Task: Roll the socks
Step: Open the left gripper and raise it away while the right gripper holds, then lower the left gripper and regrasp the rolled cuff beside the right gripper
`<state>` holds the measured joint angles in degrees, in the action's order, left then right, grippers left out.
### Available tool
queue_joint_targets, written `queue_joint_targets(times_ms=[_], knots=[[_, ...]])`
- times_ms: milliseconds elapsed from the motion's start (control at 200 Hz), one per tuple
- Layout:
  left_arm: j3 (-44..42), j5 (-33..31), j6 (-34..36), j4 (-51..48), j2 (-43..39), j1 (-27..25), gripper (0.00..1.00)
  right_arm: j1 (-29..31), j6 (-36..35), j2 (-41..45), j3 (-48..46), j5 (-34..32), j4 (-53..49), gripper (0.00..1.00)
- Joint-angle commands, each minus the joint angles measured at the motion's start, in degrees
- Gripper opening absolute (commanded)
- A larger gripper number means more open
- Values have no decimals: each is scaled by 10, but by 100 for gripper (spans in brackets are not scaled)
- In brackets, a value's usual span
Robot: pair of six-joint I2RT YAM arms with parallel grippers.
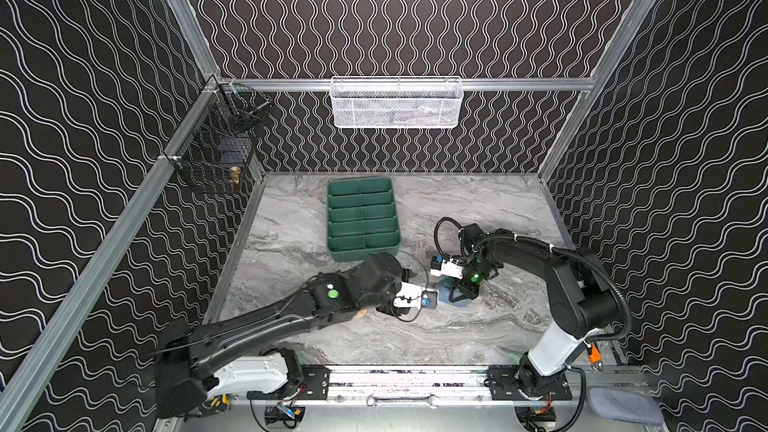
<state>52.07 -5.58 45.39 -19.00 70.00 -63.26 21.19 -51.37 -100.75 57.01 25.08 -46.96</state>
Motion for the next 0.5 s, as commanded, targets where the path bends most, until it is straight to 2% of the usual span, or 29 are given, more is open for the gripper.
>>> queue_joint_targets(times_ms=[0,210,355,490], knots=[[-26,-33,10,118,61,-16,60,-4,-9,-15,-12,-80,48,0],[4,-36,17,181,226,-41,59,-8,-11,-13,-13,-74,58,0],[20,-29,26,223,285,-41,59,-9,-8,-21,-6,-66,57,0],[31,-51,30,254,336,-41,59,-8,-5,-26,-2,-58,57,0]])
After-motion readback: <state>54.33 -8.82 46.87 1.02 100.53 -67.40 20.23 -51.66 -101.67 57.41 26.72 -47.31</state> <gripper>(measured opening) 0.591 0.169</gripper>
